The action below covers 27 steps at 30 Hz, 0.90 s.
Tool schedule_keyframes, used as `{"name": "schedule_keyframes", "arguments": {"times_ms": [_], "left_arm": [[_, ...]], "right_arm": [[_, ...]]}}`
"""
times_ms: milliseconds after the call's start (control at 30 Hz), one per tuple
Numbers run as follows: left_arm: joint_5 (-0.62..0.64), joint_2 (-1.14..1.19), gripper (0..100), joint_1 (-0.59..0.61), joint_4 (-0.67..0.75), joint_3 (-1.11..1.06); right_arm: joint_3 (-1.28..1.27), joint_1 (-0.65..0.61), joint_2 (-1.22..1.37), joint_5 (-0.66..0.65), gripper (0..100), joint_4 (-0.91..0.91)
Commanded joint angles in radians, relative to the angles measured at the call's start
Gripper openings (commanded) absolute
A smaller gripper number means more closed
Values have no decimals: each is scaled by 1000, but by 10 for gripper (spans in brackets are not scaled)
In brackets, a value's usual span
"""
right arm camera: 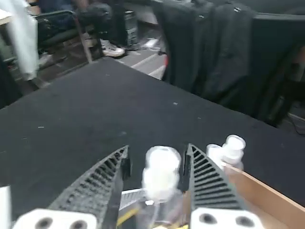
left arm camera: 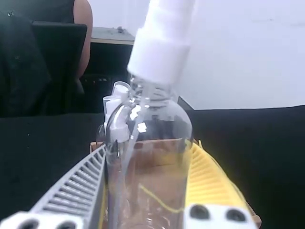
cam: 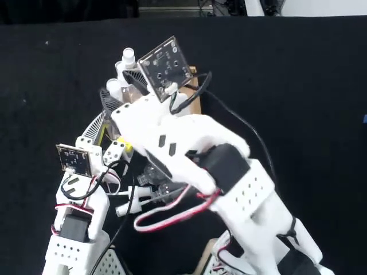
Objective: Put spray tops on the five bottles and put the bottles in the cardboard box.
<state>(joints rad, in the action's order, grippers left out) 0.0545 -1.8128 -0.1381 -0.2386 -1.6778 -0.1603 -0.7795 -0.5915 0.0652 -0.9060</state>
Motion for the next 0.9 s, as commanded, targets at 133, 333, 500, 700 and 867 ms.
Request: {"name": "schedule_keyframes", "arguments": {"times_ms": [133,333,500,700,867], "left_arm": [[-6,-12,30,-2,23,-22],[-6,-12,30,-10,21,-22],[-14,-12,30,-8,28,-22],[-8,-12,30,22,115,-22],[-6,-11,30,114,255,-22]], "right_arm": [[309,29,-71,-6,141,-253],[318,377,-71,-8,43,-427],[156,612,-71,-57,21,-471],[-242,713,-99,-69,21,-278],[-613,717,-255,-69,21,40]]}}
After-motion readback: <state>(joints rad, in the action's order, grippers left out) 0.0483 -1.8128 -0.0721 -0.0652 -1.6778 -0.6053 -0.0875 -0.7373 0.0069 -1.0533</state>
